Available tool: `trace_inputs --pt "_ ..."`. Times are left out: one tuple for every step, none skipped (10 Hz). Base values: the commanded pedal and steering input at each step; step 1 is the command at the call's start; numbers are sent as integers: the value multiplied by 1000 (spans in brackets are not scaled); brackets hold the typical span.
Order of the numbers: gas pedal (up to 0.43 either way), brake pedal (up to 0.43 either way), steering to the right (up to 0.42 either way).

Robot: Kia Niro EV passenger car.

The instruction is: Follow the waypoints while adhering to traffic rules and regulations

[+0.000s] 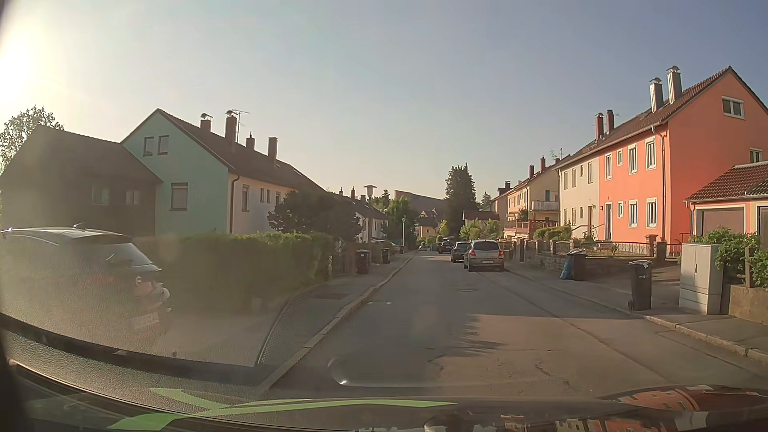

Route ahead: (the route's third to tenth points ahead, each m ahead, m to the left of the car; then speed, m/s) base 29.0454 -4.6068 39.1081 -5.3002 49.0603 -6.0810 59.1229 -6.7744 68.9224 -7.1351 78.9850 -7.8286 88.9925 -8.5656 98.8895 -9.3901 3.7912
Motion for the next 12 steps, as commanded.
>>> trace_inputs --pt "59 0 46" --pt "59 0 34" --pt "59 0 23" --pt "59 0 15" --pt "59 0 15" --pt "59 0 15" --pt "59 0 15" --pt "59 0 16" --pt "59 0 15" --pt "59 0 16" --pt "59 0 15" --pt "59 0 15"
